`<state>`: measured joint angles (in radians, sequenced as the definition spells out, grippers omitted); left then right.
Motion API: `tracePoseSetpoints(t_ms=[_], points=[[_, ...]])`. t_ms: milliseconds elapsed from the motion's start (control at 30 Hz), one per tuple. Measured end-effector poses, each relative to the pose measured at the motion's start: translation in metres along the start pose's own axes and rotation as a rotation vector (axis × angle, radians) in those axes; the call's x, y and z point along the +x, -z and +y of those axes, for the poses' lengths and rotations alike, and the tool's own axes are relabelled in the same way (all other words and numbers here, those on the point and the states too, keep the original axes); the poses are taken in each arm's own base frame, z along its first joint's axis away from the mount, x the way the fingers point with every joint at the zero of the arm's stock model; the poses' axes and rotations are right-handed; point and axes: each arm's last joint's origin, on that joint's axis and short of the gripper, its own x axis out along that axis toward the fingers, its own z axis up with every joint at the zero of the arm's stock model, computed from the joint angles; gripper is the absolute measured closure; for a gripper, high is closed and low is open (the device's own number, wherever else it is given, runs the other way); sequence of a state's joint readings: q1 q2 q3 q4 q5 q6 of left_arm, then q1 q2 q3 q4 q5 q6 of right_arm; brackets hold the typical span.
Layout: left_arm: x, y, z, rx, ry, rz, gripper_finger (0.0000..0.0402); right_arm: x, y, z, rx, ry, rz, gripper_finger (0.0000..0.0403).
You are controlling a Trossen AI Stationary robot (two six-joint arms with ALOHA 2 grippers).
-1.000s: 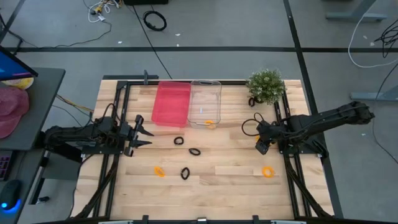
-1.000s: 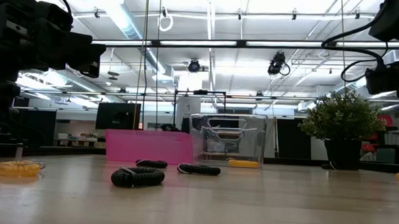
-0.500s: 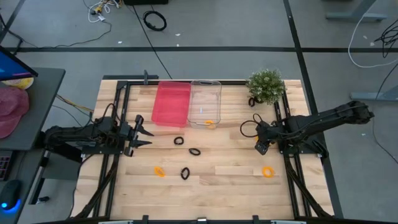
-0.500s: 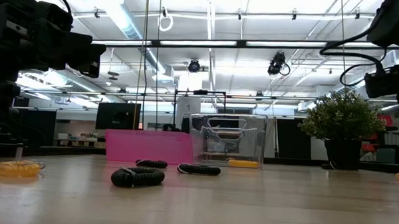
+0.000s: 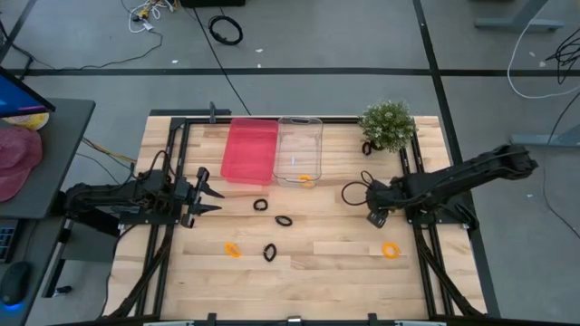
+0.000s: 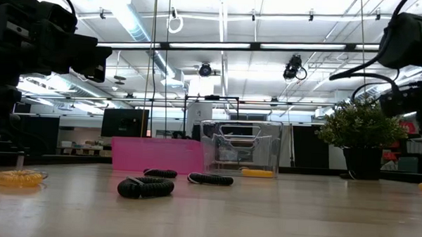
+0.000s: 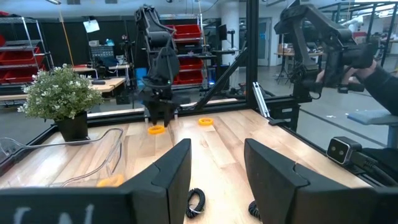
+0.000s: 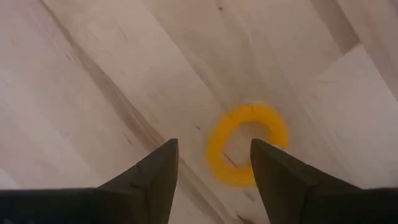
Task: Sort spring keychains
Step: Put the orange spring keychain into the transparent bin
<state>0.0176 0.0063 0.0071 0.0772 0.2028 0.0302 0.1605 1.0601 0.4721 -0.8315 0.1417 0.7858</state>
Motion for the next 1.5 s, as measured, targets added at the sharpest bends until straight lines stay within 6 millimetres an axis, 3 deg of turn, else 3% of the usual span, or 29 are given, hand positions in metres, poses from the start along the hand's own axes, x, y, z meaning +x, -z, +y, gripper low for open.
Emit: tracePoseSetpoints(t_ms=[333, 800, 1000, 1267, 1500], points=[[0.0, 0.0, 0.0, 0.0, 0.0, 0.0, 0.0248, 0.021, -0.002, 0.006, -0.065, -0.005, -0.033, 0.02], [0.0, 0.0, 0.0, 0.0, 0.0, 0.0, 0.0248, 0.023, -0.004, 0.006, -0.053, -0.022, -0.035, 0.0211], [0.0, 0.0, 0.0, 0.0, 0.0, 0.0, 0.0248, 0.023, -0.005, 0.004, -0.041, -0.02, -0.034, 0.0256], [0.0, 0.0, 0.0, 0.0, 0.0, 0.0, 0.0248, 0.023, -0.005, 0.005, -0.062, -0.033, -0.031, 0.0384], [0.0, 0.0, 0.0, 0.0, 0.0, 0.0, 0.0248, 0.024, -0.006, 0.006, -0.078, -0.064, -0.019, 0.0375]])
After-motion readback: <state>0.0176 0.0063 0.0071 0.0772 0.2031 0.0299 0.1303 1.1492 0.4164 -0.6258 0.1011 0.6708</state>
